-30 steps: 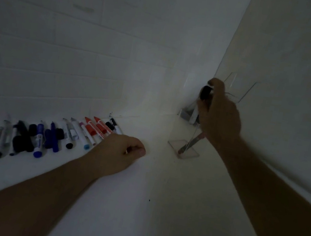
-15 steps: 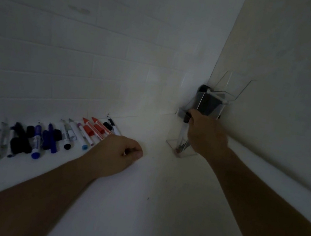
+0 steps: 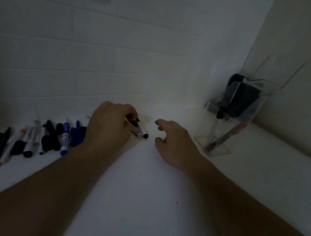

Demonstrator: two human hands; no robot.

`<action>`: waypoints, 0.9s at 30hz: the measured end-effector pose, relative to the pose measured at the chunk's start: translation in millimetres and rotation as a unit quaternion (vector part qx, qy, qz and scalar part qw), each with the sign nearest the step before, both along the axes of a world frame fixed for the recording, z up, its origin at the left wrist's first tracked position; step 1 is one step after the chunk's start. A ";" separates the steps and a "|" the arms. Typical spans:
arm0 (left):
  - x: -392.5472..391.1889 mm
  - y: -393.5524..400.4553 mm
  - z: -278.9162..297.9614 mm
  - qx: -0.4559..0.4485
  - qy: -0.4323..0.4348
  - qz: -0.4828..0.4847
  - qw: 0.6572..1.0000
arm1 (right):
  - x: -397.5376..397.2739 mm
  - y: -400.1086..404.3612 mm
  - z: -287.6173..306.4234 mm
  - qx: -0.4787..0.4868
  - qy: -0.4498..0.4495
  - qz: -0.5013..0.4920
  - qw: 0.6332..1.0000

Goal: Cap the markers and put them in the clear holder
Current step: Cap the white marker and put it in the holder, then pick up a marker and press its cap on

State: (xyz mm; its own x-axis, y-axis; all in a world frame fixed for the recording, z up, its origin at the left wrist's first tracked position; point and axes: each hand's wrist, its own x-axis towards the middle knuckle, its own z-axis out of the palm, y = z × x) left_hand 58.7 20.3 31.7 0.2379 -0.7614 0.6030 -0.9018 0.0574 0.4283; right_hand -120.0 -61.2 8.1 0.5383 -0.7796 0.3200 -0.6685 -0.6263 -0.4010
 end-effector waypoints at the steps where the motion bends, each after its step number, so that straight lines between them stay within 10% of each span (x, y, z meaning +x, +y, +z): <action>1: 1.4 1.8 1.8 -0.006 -0.009 0.005 1.000 | 10.2 -4.0 -3.8 0.014 0.009 0.017 1.000; 14: 4.9 -11.6 -11.0 0.039 -0.044 0.043 0.997 | 12.5 -17.4 -15.7 -0.078 0.128 -0.034 0.988; 27: 24.2 -59.1 -5.8 0.214 -0.028 0.038 0.976 | -14.8 -19.3 -26.4 0.001 -0.135 -0.058 0.989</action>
State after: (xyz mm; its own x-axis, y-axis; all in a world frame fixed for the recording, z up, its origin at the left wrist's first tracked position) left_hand 82.8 -38.8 25.8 0.2783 -0.9281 0.2474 -0.9196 -0.1831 0.3477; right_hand -134.8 -80.5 -18.3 0.3409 -0.8316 0.4385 -0.6046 -0.5511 -0.5751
